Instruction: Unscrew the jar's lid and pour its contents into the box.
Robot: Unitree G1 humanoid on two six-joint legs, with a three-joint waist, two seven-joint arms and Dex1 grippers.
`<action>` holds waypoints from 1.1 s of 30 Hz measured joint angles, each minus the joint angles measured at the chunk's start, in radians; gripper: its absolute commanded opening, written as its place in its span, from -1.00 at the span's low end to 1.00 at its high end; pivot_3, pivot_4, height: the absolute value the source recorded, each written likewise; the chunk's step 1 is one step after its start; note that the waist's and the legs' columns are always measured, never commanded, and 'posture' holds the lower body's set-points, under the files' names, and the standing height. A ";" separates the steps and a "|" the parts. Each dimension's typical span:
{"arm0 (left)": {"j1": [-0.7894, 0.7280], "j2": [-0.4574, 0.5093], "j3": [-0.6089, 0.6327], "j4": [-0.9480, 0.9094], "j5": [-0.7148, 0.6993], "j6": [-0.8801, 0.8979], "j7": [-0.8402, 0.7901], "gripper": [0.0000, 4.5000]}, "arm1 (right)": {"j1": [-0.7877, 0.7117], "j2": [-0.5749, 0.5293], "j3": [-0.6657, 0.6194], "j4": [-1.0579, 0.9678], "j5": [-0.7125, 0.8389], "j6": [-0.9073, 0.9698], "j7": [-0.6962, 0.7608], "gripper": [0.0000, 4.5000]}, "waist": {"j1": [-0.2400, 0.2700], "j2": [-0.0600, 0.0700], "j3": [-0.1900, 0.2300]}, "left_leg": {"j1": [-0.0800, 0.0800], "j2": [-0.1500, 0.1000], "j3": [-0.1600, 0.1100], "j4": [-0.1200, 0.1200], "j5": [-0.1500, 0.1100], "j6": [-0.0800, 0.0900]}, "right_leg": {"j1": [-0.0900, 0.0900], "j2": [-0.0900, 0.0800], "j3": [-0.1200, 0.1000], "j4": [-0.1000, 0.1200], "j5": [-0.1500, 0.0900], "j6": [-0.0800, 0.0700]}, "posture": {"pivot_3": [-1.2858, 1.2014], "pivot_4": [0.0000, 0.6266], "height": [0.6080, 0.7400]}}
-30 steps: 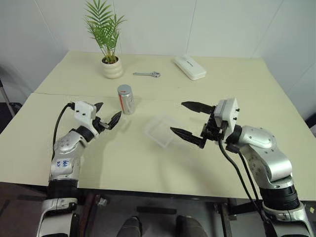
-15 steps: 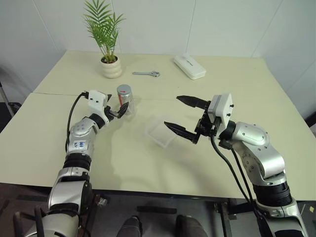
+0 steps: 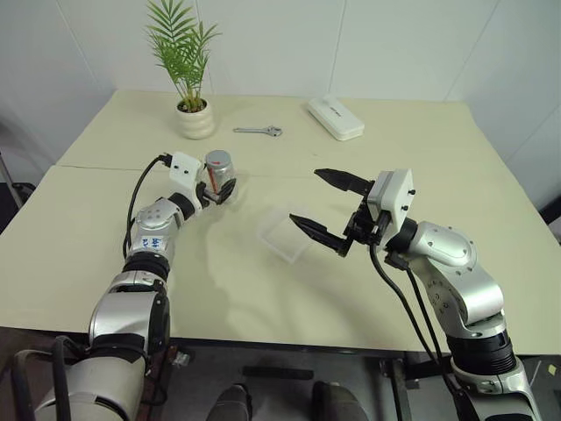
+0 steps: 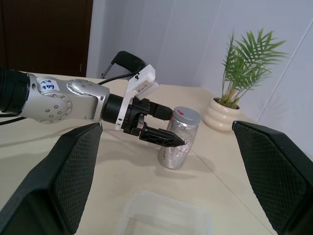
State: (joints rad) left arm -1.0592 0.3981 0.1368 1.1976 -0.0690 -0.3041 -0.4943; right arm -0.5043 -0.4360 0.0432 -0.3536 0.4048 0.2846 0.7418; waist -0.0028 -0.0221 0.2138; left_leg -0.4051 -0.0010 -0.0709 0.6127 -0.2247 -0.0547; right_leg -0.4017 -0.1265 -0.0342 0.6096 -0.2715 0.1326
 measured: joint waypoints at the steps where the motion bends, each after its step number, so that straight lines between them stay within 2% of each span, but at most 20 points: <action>1: -0.001 -0.002 -0.001 0.003 0.002 -0.001 0.000 0.98 | 0.000 0.002 0.001 0.000 -0.001 0.000 -0.001 1.00 | 0.000 0.000 0.000 | 0.000 0.000 0.000 0.000 0.000 0.000 | 0.000 0.000 0.000 0.000 0.000 0.000 | 0.03 -0.52 1.00; 6: -0.014 -0.005 -0.002 0.048 0.025 0.000 0.009 0.98 | 0.000 0.014 0.007 0.000 -0.009 -0.001 -0.010 1.00 | 0.001 0.000 0.000 | 0.000 0.000 0.000 0.000 0.000 0.000 | 0.000 0.000 0.000 0.000 0.000 0.000 | 0.03 -0.52 1.00; 9: -0.031 -0.005 -0.002 0.067 0.036 0.000 0.026 0.71 | 0.001 0.017 0.015 0.000 -0.010 -0.002 -0.012 1.00 | 0.002 0.000 0.000 | 0.000 0.000 0.000 0.000 0.000 0.000 | 0.000 0.000 0.000 0.000 0.000 0.000 | 0.03 -0.52 1.00; 15: -0.038 -0.008 0.001 0.073 0.039 -0.001 0.035 -0.13 | 0.015 0.017 0.015 0.000 -0.022 -0.009 -0.029 1.00 | 0.002 0.000 0.000 | 0.000 0.000 0.000 0.000 0.000 0.000 | 0.000 0.000 0.000 0.000 0.000 0.000 | 0.03 -0.52 1.00; 16: -0.039 -0.010 0.001 0.074 0.039 -0.001 0.036 -0.17 | 0.017 0.018 0.014 0.000 -0.023 -0.012 -0.034 1.00 | 0.002 0.000 0.000 | 0.000 0.000 0.000 0.000 0.000 0.000 | 0.000 0.000 0.000 0.000 0.000 0.000 | 0.03 -0.52 1.00; 21: -0.041 -0.030 0.023 0.078 0.028 0.003 0.028 -0.17 | 0.033 0.019 0.013 0.000 -0.029 -0.023 -0.043 1.00 | 0.002 0.000 0.000 | 0.000 0.000 0.000 0.000 0.000 0.000 | 0.000 0.000 0.000 0.000 0.000 0.000 | 0.03 -0.52 1.00; 27: -0.047 -0.033 0.050 0.073 -0.004 -0.007 -0.065 -0.17 | 0.042 0.018 0.013 0.000 -0.031 -0.022 -0.045 1.00 | 0.000 0.000 0.000 | 0.000 0.000 0.000 0.000 0.000 0.000 | 0.000 0.000 0.000 0.000 0.000 0.000 | 0.03 -0.52 1.00; 30: -0.037 -0.006 0.049 -0.014 -0.034 0.005 -0.212 -0.17 | 0.007 0.021 0.011 0.000 -0.007 0.032 -0.061 1.00 | -0.002 -0.001 0.000 | -0.001 0.000 0.001 0.000 0.000 0.000 | -0.002 0.000 0.000 0.001 0.000 0.000 | 0.03 -0.52 1.00; 33: 0.037 0.090 0.018 -0.294 -0.102 0.104 -0.470 -0.17 | -0.082 0.023 -0.007 -0.016 0.064 0.136 -0.078 1.00 | -0.017 -0.001 0.000 | -0.002 0.001 0.003 -0.002 0.002 -0.004 | -0.007 0.001 0.004 0.007 0.000 -0.001 | 0.03 -0.52 1.00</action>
State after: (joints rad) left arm -1.0221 0.4882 0.1548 0.9040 -0.1708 -0.2000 -0.9642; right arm -0.5868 -0.4128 0.0360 -0.3695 0.4691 0.4203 0.6643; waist -0.0201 -0.0227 0.2143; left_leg -0.4076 0.0000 -0.0679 0.6110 -0.2223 -0.0589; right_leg -0.4084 -0.1259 -0.0304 0.6171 -0.2717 0.1320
